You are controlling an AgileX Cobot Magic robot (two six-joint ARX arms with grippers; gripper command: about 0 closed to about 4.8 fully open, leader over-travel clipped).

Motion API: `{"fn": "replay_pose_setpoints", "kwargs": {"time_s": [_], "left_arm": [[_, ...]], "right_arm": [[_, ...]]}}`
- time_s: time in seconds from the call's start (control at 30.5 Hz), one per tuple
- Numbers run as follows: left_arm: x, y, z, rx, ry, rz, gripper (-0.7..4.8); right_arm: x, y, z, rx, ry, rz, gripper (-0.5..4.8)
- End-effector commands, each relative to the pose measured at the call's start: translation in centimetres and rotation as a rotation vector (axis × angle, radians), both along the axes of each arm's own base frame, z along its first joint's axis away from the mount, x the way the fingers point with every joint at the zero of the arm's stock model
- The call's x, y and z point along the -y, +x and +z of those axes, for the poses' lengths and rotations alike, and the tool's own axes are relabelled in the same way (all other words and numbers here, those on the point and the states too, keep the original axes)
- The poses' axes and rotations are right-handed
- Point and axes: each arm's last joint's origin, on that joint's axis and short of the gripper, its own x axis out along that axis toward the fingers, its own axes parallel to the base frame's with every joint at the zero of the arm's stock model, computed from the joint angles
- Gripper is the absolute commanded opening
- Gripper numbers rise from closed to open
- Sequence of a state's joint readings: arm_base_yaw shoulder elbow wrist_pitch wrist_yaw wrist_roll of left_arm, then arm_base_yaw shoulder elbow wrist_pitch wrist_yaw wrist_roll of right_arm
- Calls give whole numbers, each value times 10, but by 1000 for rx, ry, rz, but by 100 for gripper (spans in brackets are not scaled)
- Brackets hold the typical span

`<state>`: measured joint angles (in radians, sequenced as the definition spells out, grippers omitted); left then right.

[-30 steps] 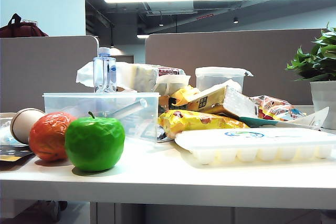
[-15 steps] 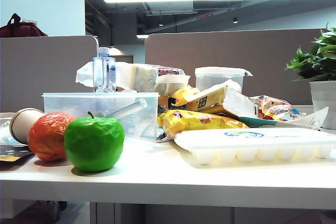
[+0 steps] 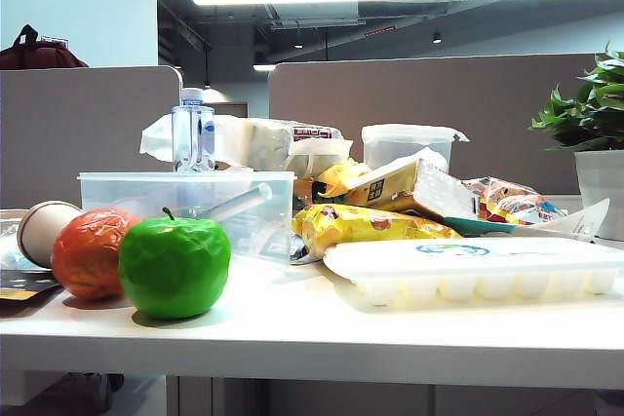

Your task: Pick up the metal ice scoop from the table and place it inside the transparent plastic box.

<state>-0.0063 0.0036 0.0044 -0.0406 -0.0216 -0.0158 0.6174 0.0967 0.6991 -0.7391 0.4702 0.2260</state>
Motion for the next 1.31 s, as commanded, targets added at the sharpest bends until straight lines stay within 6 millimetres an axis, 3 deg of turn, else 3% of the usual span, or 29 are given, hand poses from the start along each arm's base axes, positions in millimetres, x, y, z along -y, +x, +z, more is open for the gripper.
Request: {"fn": "replay_pose_setpoints", "kwargs": {"time_s": [0.03,0.62,1.02,1.31], "left_arm": [[0,0,2,14,4,-1,-5],[0,0,2,13,4,-1,-5],[0,0,2,13,4,-1,-5],[0,0,2,13,4,-1,-5]], "right_arm": [[0,0,2,16,9,2,-1],[-1,1,3,51,-76,14,-1],[-6,8,-14,-27,-121,25,0],[-6,8,-11,8,-135,11,0]]}}
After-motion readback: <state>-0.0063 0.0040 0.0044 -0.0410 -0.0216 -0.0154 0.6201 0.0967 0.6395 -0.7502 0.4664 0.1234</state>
